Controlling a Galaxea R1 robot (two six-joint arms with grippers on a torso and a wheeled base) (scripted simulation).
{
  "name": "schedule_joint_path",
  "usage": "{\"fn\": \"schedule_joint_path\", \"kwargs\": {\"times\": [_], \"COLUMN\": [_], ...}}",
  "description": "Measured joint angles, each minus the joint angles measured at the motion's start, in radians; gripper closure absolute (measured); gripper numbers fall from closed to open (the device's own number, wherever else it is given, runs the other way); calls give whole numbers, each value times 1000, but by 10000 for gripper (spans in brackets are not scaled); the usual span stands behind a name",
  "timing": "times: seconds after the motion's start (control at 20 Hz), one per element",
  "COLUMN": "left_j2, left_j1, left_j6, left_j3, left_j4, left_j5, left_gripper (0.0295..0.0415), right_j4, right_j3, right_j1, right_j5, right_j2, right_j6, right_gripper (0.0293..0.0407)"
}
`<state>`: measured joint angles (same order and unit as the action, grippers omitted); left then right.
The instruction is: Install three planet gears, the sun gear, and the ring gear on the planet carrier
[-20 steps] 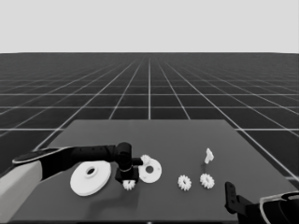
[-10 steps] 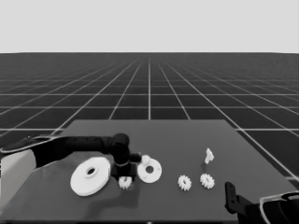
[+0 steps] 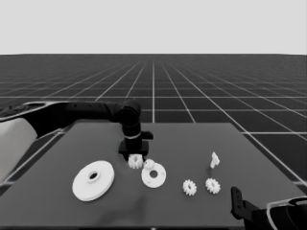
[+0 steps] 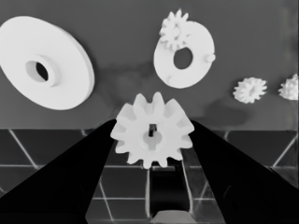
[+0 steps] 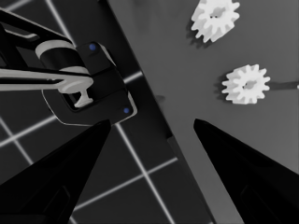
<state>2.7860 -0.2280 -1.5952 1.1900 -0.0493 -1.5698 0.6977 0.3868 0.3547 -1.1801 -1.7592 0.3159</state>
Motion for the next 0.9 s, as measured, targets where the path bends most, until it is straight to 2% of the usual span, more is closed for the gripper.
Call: {"fn": "schedule_joint_path", "kwargs": {"times": [0.15,0.45,0.5,0.55,0.6,0.7,0.9], "left_j2": [123,151,149,154,160,169,174], "left_j1": [1,2,144,267,334,388,408], "left_j6": [15,24,17,41,70,104,121], "left_j3": [130,167,161,189,226,273,298], "left_j4": [0,0,174,278,336,385,406], "left_j5": [0,0,-2,0,8,23,33], "left_gripper": [399,399,399,398,398,398,399], "right_j4": [0,0,0,0,0,0,0], "right_j3": [0,0,0,0,0,0,0], "right_j1": [0,0,0,0,0,0,0], "right_j5": [0,0,0,0,0,0,0], "right_j2": [0,0,0,0,0,0,0], "right_j6": [0,0,0,0,0,0,0], "right_gripper": [315,315,315,315,315,315,315]}}
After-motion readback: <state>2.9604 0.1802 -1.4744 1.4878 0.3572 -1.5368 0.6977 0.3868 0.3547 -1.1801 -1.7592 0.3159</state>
